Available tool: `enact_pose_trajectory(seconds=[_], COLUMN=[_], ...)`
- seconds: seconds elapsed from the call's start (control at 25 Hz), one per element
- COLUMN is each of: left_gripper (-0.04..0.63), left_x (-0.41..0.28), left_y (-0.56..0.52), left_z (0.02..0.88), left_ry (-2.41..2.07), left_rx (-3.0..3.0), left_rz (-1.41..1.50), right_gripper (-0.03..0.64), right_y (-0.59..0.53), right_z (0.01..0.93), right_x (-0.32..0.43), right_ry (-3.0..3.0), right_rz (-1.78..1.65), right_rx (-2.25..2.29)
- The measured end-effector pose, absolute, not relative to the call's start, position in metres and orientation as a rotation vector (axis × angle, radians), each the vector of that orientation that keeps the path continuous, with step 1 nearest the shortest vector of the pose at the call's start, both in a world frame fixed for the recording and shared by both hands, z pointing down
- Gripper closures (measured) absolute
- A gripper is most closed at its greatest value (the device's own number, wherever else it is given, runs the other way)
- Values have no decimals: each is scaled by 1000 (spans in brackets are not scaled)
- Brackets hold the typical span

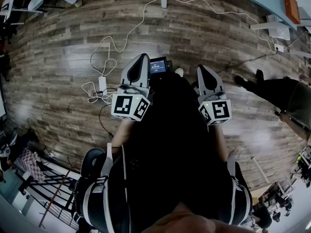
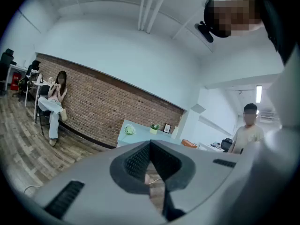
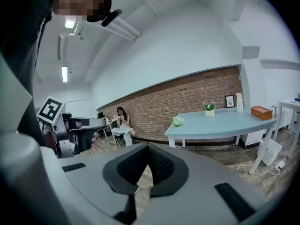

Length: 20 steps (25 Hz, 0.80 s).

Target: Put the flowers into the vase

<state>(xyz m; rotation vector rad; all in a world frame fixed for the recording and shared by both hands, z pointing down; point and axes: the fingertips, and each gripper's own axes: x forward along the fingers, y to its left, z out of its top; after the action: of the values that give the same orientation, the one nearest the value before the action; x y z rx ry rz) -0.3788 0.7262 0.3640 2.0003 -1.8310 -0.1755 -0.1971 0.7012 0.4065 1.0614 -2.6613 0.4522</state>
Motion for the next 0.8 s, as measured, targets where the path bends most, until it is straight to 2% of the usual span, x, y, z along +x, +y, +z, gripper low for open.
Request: enact_pose_trajectory(seconds=[0.8], left_gripper=[578], left_x=[-433], left_y=[714], left_z=[383], left_ry=[-1750], left_rx=[1977], left_rz=[-214], right_gripper=[600], right_y=[681], right_z=[401], right_x=[-260], right_ry=[-2641], right_rz=[434], right_rx=[1172])
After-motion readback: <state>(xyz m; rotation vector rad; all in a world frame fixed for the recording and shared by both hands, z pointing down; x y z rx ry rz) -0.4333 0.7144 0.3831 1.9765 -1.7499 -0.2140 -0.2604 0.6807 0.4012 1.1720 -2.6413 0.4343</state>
